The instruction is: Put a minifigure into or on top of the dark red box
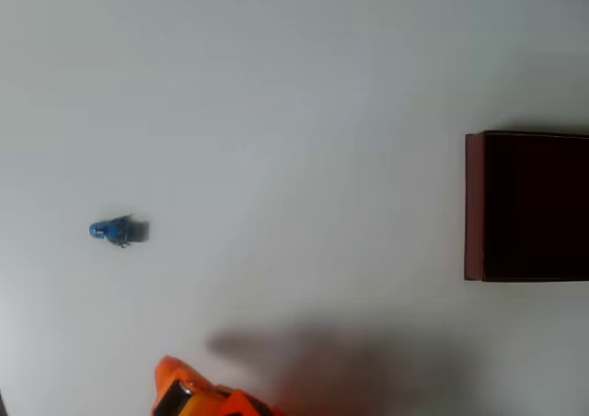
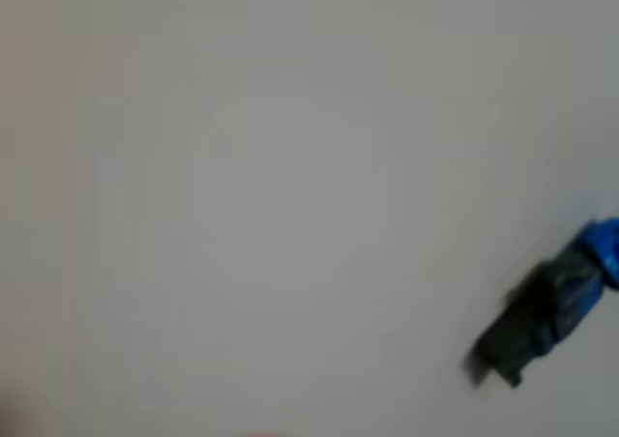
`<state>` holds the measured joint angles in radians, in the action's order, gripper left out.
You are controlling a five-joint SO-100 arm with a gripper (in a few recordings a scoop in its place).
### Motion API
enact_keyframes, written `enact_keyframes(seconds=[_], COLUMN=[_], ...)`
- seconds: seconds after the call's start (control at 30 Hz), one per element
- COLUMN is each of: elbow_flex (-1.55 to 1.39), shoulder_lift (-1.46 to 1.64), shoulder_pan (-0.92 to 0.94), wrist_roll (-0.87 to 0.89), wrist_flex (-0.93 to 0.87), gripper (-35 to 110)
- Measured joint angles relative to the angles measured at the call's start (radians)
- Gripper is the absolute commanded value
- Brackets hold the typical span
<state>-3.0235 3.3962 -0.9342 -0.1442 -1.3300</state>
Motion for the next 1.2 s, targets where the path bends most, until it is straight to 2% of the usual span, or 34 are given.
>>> enact_keyframes(seconds=[0.33,0.53,0.6,0.67,0.7,0.87,0.93,1.1,1.2], elbow_flex=[0.000,0.000,0.000,0.000,0.000,0.005,0.012,0.015,0.017], shoulder_lift=[0.000,0.000,0.000,0.000,0.000,0.000,0.000,0.000,-0.017], shoulder_pan=[0.000,0.129,0.117,0.091,0.098,0.169,0.149,0.138,0.133], wrist_roll=[0.008,0.169,0.201,0.193,0.207,0.546,0.577,0.836,0.928], wrist_flex=[0.000,-0.005,-0.002,-0.002,-0.002,0.015,0.044,0.067,0.072], gripper=[0,2,0,10,7,10,15,16,16])
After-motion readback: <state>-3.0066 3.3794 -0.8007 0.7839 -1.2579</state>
